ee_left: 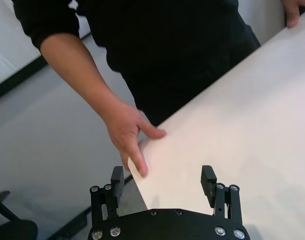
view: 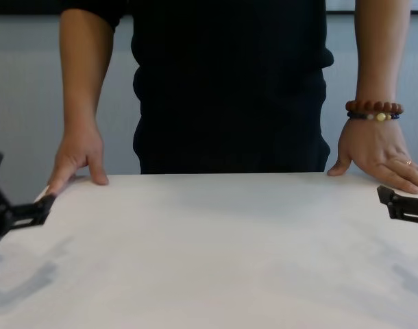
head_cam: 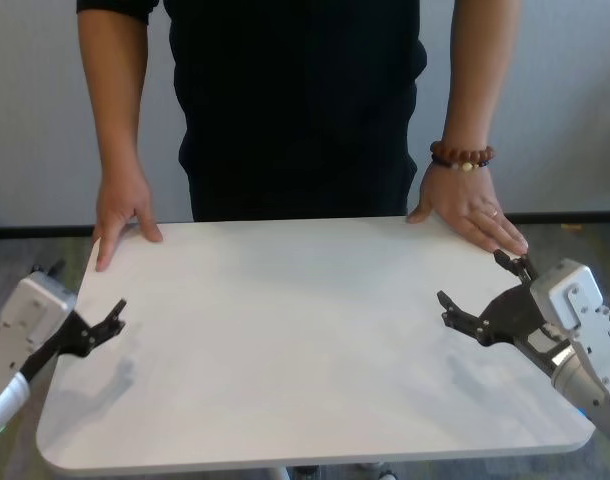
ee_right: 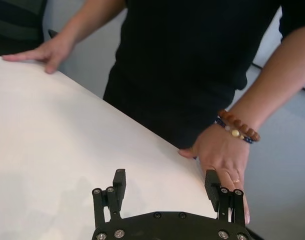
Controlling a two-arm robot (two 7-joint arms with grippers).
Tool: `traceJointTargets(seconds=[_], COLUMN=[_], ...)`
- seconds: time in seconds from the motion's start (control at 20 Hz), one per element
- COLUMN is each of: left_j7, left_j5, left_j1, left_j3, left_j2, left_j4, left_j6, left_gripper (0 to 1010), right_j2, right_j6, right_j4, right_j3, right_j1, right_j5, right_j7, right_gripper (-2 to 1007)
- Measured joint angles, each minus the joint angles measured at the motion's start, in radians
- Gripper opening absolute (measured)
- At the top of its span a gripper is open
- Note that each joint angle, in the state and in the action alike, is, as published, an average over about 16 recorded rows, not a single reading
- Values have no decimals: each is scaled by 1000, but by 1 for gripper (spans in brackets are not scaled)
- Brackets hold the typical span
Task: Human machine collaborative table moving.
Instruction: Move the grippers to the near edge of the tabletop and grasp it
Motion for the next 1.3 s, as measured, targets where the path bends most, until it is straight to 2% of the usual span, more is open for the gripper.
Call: traceJointTargets(seconds=[0.15, 0.35, 0.6, 0.9, 1.3], left_j7=[4, 20, 56, 76, 38], left_j5=[11, 23, 61, 108, 136], left_j1=[54, 140, 254, 366, 453], left_j3=[-23, -60, -101, -128, -129], left_j2=[41, 98, 168, 228, 278], left_j4=[-43, -100, -175, -244, -318], left_j6=[-4, -10, -15, 7, 59], left_gripper=[1000, 1000, 1000, 1000, 1000], right_j2=[17, 41, 71, 108, 165], right_j6=[-20, -45, -61, -39, 1], right_j4=[-38, -86, -139, -194, -258], right_j3=[4, 12, 14, 2, -6], right_j1=[-34, -87, -154, -221, -298], right_j5=[-16, -53, -112, -172, -209], right_j7=[2, -15, -31, -23, 13], right_gripper=[1001, 1001, 1001, 1001, 1001])
